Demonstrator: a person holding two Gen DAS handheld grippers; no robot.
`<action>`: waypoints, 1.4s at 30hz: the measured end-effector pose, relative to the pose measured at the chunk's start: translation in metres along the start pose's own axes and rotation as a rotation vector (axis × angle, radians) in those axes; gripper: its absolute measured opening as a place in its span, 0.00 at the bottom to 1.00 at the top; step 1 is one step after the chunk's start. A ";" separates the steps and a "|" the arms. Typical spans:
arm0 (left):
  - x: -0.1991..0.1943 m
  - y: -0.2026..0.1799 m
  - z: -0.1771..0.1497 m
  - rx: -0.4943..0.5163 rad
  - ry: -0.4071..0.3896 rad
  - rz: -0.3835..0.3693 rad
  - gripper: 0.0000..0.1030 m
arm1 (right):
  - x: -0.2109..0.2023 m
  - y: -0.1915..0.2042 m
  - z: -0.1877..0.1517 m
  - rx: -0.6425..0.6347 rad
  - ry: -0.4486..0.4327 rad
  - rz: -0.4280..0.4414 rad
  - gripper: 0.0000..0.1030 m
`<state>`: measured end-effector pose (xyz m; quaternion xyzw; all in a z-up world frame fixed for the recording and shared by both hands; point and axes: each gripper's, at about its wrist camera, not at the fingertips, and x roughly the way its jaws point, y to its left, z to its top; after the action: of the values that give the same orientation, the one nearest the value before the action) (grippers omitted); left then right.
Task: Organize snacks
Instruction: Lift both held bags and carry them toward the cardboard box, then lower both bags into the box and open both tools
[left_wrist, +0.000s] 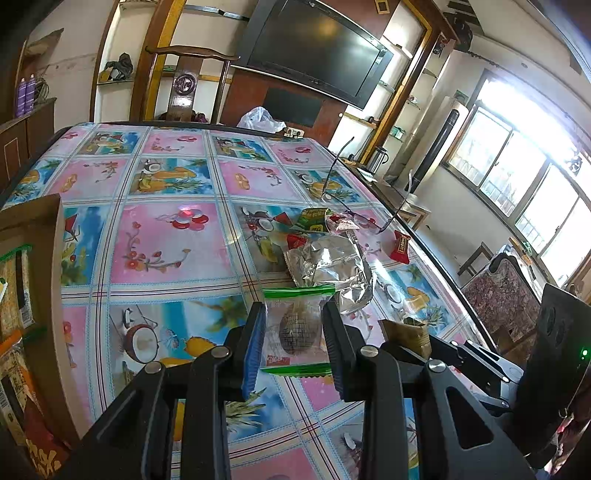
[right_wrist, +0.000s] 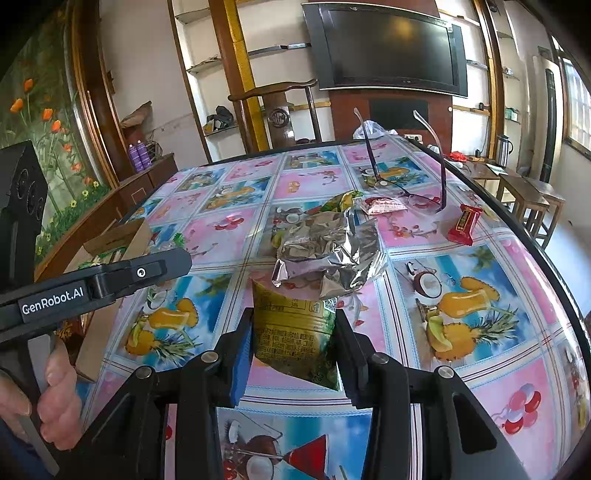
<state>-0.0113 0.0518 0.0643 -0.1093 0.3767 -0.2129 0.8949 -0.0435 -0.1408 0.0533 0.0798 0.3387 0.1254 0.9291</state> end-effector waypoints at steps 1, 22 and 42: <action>0.000 0.000 0.000 0.001 0.000 0.000 0.30 | 0.000 0.000 0.000 -0.001 0.000 0.002 0.42; 0.014 -0.003 -0.003 0.022 0.028 0.019 0.30 | 0.001 -0.017 -0.002 0.022 -0.002 0.041 0.42; -0.016 0.005 0.008 -0.010 -0.039 -0.015 0.30 | 0.006 -0.002 0.000 -0.006 0.009 0.009 0.42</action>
<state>-0.0139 0.0638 0.0778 -0.1208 0.3593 -0.2155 0.8999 -0.0386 -0.1410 0.0495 0.0779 0.3419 0.1310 0.9273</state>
